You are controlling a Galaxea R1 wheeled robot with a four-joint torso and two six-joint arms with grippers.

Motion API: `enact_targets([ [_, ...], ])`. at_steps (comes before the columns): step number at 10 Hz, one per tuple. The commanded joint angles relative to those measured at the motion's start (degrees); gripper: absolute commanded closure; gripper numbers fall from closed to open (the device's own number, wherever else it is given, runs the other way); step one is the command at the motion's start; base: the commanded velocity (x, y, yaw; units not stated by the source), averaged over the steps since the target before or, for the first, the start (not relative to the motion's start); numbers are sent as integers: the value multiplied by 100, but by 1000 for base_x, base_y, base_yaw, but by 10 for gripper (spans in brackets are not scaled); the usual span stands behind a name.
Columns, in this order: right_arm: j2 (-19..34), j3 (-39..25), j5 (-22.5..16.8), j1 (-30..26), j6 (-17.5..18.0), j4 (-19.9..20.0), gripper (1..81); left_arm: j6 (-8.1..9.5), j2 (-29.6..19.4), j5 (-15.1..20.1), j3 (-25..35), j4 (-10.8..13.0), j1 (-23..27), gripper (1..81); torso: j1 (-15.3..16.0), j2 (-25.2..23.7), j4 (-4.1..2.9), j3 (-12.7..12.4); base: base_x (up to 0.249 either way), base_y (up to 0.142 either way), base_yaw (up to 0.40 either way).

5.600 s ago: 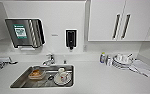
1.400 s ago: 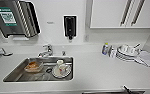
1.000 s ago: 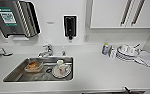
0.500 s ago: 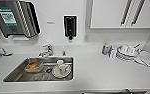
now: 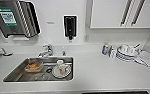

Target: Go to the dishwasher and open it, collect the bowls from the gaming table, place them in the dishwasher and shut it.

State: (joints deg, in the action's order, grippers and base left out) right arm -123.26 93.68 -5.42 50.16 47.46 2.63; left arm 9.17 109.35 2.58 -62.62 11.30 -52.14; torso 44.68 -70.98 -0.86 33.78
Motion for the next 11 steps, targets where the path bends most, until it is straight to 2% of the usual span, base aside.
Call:
enact_targets([
  [1, 176, -44, -1048, 358, -606, -219, 10, -11, -194, 84, 92, 39, 437, 10, 0, 0, 0, 0, 0, 0, 0],
  [2, 115, -36, -909, 490, -737, -219, 10, -11, -159, 84, 40, 39, 419, 10, 0, 0, 0, 0, 0, 0, 0],
  [5, -8, -62, -723, 763, -843, -228, 10, -20, -123, 67, -13, 39, 349, 10, 0, -2, 0, -4, 0, 0, 0],
  [8, -360, 123, -723, 878, -896, -237, 10, -20, -9, 67, -40, 48, 349, 10, -2, -5, 0, -9, 0, 0, 0],
  [11, -430, 149, -723, 930, -896, -237, 10, -20, 8, 67, -75, 48, 349, 10, -11, -9, 2, -13, -22, 0, 0],
])
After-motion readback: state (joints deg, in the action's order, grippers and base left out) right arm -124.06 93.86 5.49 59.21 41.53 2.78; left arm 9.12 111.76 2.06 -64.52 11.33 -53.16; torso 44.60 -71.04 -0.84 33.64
